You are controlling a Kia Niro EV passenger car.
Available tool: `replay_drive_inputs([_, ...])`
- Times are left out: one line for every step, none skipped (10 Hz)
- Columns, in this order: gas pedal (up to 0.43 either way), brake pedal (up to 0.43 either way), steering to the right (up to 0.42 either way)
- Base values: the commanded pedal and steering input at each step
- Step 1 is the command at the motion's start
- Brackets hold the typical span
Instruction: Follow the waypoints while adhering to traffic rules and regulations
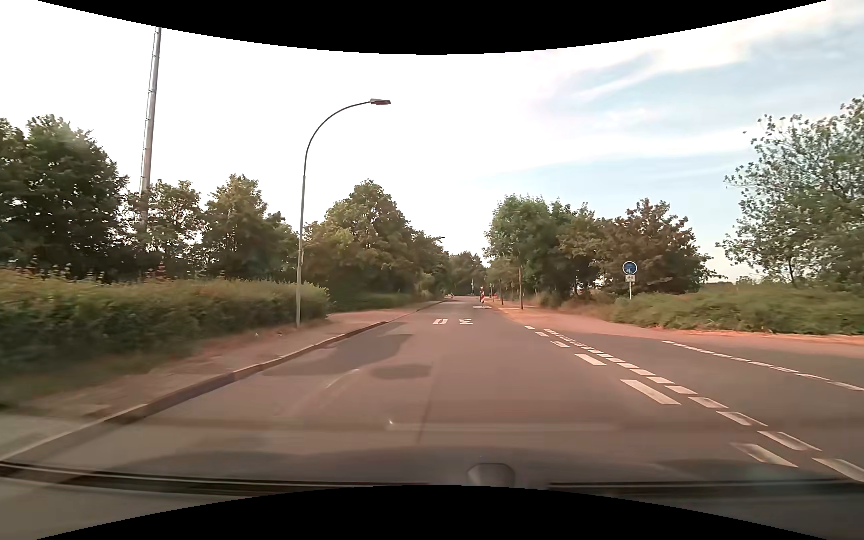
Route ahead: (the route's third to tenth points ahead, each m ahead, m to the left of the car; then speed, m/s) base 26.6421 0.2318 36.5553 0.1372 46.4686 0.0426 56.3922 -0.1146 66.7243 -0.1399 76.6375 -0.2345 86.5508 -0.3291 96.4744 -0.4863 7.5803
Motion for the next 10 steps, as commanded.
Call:
replay_drive_inputs([0.118,0.0,-0.016])
replay_drive_inputs([0.118,0.0,-0.016])
replay_drive_inputs([0.118,0.0,-0.015])
replay_drive_inputs([0.118,0.0,-0.015])
replay_drive_inputs([0.118,0.0,-0.015])
replay_drive_inputs([0.118,0.0,-0.015])
replay_drive_inputs([0.13,0.0,-0.014])
replay_drive_inputs([0.13,0.0,-0.013])
replay_drive_inputs([0.13,0.0,-0.011])
replay_drive_inputs([0.13,0.0,-0.01])
